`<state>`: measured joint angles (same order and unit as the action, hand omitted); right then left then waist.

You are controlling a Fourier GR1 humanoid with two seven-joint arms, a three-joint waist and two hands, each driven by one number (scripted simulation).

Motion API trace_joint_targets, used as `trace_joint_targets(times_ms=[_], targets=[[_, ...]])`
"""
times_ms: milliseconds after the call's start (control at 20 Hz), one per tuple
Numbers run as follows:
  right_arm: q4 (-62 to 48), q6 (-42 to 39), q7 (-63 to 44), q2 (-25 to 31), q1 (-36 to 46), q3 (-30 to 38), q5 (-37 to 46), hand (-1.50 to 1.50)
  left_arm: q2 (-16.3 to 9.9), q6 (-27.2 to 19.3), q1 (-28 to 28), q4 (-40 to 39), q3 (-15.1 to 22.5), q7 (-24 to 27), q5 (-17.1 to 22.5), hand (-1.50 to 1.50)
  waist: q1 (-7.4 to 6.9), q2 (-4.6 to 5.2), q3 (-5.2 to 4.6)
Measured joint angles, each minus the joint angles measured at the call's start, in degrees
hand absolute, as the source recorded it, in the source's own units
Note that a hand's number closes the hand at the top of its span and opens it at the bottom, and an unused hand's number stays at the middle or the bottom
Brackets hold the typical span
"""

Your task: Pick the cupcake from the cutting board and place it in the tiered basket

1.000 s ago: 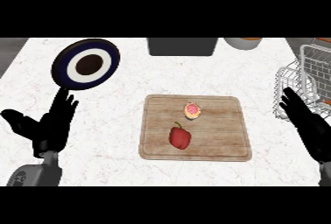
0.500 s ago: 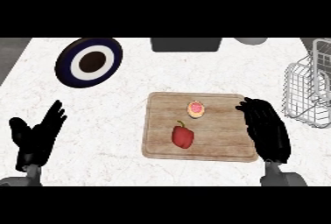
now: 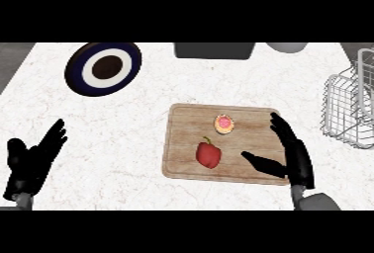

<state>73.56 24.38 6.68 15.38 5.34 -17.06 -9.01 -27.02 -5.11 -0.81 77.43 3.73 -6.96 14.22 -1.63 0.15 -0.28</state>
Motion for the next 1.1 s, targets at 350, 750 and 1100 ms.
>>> trace_joint_targets(times_ms=[350, 750, 1100], targets=[[4.04, -9.03, -23.17, 6.95, 10.60, -6.75, 3.68, -1.50, -0.20, 0.65, -1.07, 0.04, -0.68, 0.13, -0.17, 0.00, 0.52, -0.22, 0.12], [4.32, -17.58, -40.57, 5.29, 22.91, -5.18, 3.06, -1.50, 0.72, 2.36, -1.30, -1.14, -2.62, 1.09, -0.82, 0.00, 1.09, -0.18, 0.23], [3.63, -26.15, -51.66, 5.26, 26.91, -3.19, 0.51, -1.50, 1.84, 2.41, -2.32, 0.27, -3.61, 0.16, -1.84, 0.00, 1.25, -0.20, 0.26]])
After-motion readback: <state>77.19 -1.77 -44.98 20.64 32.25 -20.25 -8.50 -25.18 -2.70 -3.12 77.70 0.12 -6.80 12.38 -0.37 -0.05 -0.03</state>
